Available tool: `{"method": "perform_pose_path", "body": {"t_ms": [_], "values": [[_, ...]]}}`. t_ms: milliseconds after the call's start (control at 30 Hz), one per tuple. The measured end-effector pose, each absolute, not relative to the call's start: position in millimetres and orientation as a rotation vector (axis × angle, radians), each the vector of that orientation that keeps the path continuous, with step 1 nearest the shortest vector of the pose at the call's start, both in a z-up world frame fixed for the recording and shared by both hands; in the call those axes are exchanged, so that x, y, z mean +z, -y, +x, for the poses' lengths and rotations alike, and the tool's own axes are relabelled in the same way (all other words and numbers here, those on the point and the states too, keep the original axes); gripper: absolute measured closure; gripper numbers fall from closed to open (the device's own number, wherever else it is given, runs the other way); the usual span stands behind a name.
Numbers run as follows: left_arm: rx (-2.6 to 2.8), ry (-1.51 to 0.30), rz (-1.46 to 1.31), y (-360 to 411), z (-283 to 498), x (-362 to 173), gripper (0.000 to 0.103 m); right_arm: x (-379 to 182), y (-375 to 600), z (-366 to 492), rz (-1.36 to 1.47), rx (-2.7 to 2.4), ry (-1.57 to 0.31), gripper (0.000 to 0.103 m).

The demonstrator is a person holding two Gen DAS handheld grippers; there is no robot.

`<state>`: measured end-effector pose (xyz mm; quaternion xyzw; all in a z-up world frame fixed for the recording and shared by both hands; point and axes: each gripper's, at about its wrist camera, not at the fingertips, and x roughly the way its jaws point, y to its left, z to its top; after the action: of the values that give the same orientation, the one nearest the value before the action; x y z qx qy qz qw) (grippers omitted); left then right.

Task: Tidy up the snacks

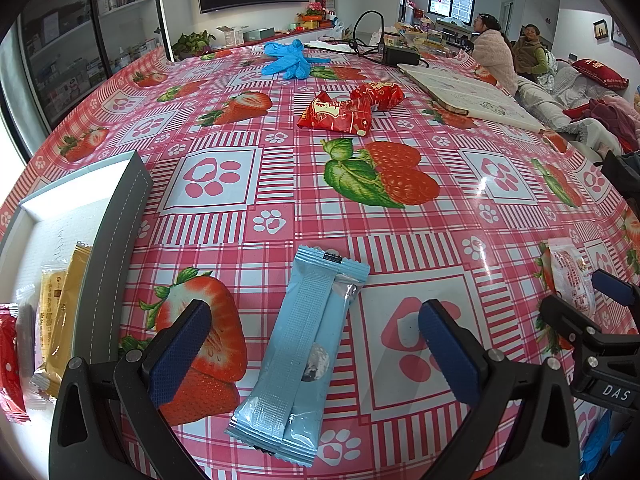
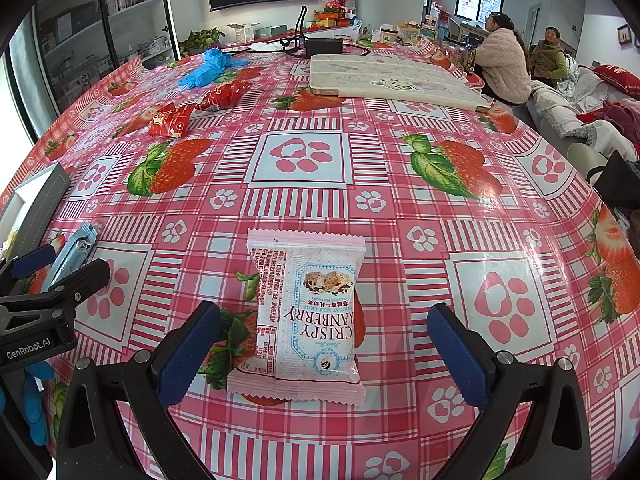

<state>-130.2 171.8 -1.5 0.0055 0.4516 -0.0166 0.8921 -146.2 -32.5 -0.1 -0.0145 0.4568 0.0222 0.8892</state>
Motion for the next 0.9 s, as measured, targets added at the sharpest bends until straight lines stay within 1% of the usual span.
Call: {"method": "perform_pose_path", "body": {"t_ms": [300, 433, 467, 500, 533, 567, 600, 633, 667, 833, 900], "values": [[-0.033, -0.939, 0.013, -171.2, -129.8, -1.5, 0.000, -0.7, 31.5, -146.6, -0.037, 0.057, -0.958, 0.000], [-0.031, -0.972, 0.012, -171.2, -129.8, 0.3, 0.002, 2.8, 29.2, -137.5, -0.061, 0.092, -1.073, 0.000], [-0.036, -0.980, 0.015, -170.1, -131.6, 2.1, 0.008, 3.5, 28.1, -136.1, -0.067, 0.098, -1.098, 0.000], [-0.042, -0.985, 0.018, -168.1, -133.0, 4.3, 0.017, 4.1, 27.0, -136.4, -0.074, 0.106, -1.106, 0.004], [-0.057, -0.990, 0.026, -164.9, -134.9, 7.5, 0.024, 5.8, 25.4, -137.9, -0.084, 0.117, -1.110, 0.011], [-0.069, -0.993, 0.036, -161.6, -135.7, 10.2, 0.044, 7.0, 24.2, -139.1, -0.090, 0.125, -1.110, 0.016], [-0.084, -1.002, 0.051, -157.3, -137.0, 13.5, 0.069, 9.1, 23.0, -140.8, -0.095, 0.134, -1.109, 0.029], [-0.096, -1.018, 0.052, -153.8, -136.8, 14.9, 0.078, 12.6, 21.7, -142.4, -0.097, 0.145, -1.106, 0.053], [-0.096, -1.034, 0.051, -152.0, -136.7, 15.6, 0.078, 14.8, 21.8, -142.8, -0.091, 0.151, -1.110, 0.063], [-0.118, -1.079, -0.041, -153.7, -144.5, 21.0, 0.078, 19.3, 35.0, -149.0, 0.052, 0.219, -1.133, 0.063], [-0.109, -1.075, -0.035, -153.0, -148.7, 23.8, 0.078, 21.0, 36.8, -152.2, 0.088, 0.237, -1.137, 0.063]]}}
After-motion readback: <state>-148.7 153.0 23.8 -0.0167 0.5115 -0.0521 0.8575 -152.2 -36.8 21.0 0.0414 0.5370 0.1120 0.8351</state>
